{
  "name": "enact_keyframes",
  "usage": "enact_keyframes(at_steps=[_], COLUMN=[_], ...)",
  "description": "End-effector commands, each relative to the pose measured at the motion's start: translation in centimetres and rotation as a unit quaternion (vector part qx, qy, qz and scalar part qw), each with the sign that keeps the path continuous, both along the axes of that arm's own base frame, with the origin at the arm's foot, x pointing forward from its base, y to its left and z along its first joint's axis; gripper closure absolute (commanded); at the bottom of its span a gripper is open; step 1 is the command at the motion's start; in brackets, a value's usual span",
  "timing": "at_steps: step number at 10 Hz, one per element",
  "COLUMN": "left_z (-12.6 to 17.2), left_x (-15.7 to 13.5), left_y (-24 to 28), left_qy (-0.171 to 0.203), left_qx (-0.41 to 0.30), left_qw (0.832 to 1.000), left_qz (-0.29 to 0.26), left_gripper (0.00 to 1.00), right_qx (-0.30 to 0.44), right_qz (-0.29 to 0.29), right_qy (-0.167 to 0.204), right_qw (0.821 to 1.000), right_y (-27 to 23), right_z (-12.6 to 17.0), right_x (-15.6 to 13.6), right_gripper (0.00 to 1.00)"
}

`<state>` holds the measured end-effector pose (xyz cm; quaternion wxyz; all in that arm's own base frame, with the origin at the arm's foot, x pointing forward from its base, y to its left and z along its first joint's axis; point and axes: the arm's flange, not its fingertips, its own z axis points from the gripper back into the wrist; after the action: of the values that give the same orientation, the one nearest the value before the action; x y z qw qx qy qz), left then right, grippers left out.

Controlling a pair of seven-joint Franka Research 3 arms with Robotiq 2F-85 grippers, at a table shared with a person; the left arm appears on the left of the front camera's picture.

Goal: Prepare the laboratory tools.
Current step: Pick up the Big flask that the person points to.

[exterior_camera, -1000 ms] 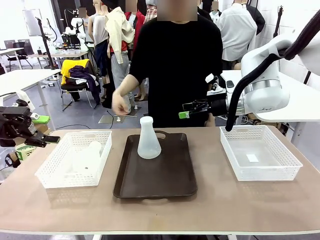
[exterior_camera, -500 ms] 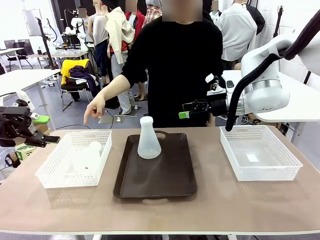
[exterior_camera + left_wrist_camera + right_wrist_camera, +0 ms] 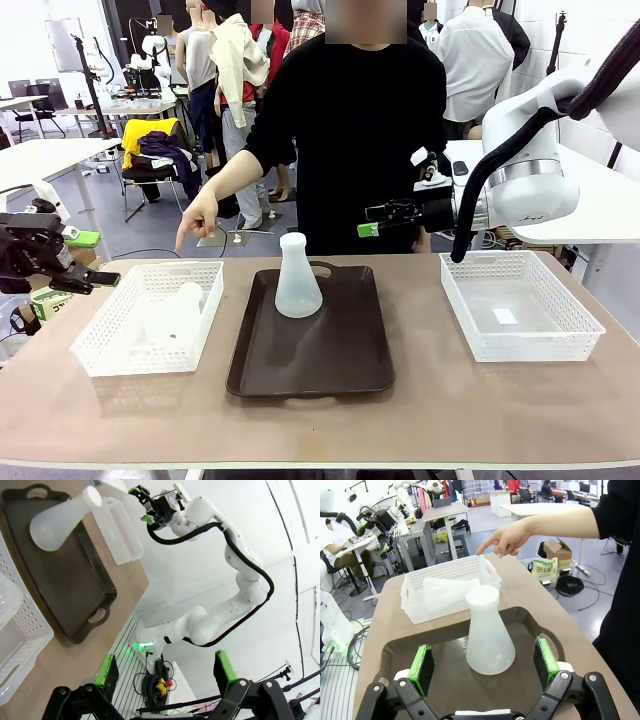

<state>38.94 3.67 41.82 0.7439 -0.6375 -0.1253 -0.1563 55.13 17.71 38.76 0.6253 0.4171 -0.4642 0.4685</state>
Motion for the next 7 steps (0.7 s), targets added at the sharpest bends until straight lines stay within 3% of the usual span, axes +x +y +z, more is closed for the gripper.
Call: enact_keyframes(at_steps=[1,2,4,7], left_z=[2.3,3.8,5.8,7.3], left_x=[0.3,1.0,3.6,7.1], left_y=[-0.4,-0.6,-2.3,-5.7], left_qy=[-0.003,-0.005,0.013,0.041], left_qx=[0.054,0.096,0.233,0.407], left_qw=[0.998,0.994,0.97,0.906], left_qz=[0.033,0.055,0.074,0.107], left_gripper=[0.0,0.0,0.0,0.0], right_qx=[0.0,0.0,0.0,0.0], right_qz=[-0.001,-0.001,-0.001,-0.001], right_qy=[0.002,0.002,0.002,0.002], right_qw=[1.0,1.0,1.0,1.0], right_y=[0.0,0.0,0.0,0.0], right_z=[0.1,0.1,0.1,0.1], right_x=[-0.1,-0.1,-0.1,-0.1], right_gripper=[0.0,0.0,0.0,0.0])
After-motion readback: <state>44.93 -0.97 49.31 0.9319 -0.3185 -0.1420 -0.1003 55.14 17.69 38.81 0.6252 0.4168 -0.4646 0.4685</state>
